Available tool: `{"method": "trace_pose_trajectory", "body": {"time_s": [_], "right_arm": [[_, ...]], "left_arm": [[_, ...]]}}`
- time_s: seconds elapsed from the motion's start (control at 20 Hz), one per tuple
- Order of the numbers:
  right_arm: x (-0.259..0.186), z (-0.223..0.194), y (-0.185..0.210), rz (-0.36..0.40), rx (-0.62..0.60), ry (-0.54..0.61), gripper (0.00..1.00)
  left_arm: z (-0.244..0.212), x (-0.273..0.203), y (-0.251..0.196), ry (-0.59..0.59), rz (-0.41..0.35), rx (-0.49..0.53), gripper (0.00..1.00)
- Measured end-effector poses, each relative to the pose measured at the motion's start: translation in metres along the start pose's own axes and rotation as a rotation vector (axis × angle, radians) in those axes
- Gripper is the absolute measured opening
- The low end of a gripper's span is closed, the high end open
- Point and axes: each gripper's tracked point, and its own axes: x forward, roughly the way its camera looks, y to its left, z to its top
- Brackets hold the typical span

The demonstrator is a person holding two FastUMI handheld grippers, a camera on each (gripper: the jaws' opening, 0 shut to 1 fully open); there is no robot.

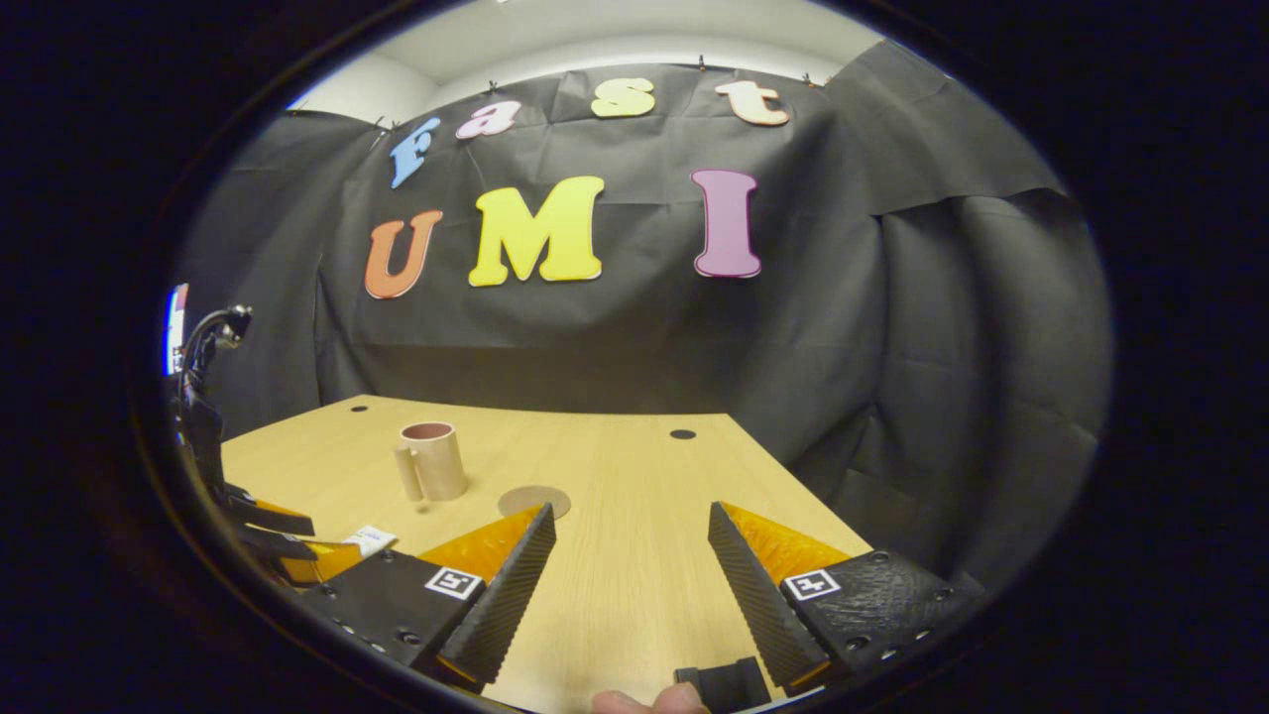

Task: Put the toothbrush and toothpaste on the desktop into the cup, then pick up the cup and place it on the coaster on the desktop.

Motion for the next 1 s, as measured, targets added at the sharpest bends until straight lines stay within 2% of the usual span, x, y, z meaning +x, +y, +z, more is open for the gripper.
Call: {"method": "trace_pose_trajectory", "body": {"time_s": [0.2, 0.25, 0.3, 0.35, 0.45, 0.5, 0.55, 0.6, 0.65, 0.75, 0.8, 0.85, 1.0], "right_arm": [[0.006, -0.017, -0.002, -0.001, 0.002, 0.041, 0.95], [0.007, -0.018, -0.001, 0.0, 0.005, 0.048, 0.94], [0.007, -0.019, 0.0, 0.001, 0.006, 0.053, 0.95], [0.008, -0.021, 0.001, 0.005, 0.007, 0.057, 0.94], [0.008, -0.023, 0.008, 0.022, 0.005, 0.065, 0.95], [0.009, -0.025, 0.014, 0.036, 0.003, 0.071, 0.94], [0.009, -0.026, 0.022, 0.058, 0.001, 0.081, 0.95], [0.009, -0.03, 0.031, 0.088, 0.003, 0.094, 0.95], [0.01, -0.034, 0.039, 0.113, 0.011, 0.115, 0.94], [0.012, -0.045, 0.053, 0.154, 0.012, 0.169, 0.94], [0.013, -0.053, 0.059, 0.167, 0.009, 0.201, 0.96], [0.014, -0.058, 0.065, 0.182, 0.009, 0.23, 0.96], [0.015, -0.072, 0.078, 0.211, 0.004, 0.295, 0.94]], "left_arm": [[-0.016, 0.001, 0.006, 0.079, 0.016, 0.014, 0.99], [-0.016, 0.002, 0.01, 0.079, 0.025, 0.031, 0.95], [-0.016, 0.002, 0.011, 0.084, 0.032, 0.037, 0.98], [-0.017, 0.004, 0.009, 0.089, 0.031, 0.036, 0.84], [-0.016, 0.005, 0.008, 0.096, 0.036, 0.036, 0.76], [-0.015, 0.006, 0.009, 0.099, 0.041, 0.032, 0.77], [-0.016, 0.006, 0.01, 0.102, 0.043, 0.022, 0.64], [-0.015, 0.007, 0.01, 0.104, 0.043, 0.014, 0.59], [-0.016, 0.007, 0.012, 0.107, 0.044, 0.01, 0.49], [-0.016, 0.007, 0.012, 0.107, 0.046, 0.013, 0.45], [-0.015, 0.006, 0.011, 0.109, 0.045, 0.014, 0.48], [-0.016, 0.006, 0.011, 0.111, 0.04, 0.011, 0.42], [-0.015, 0.001, 0.008, 0.118, 0.019, -0.02, 0.41]]}}
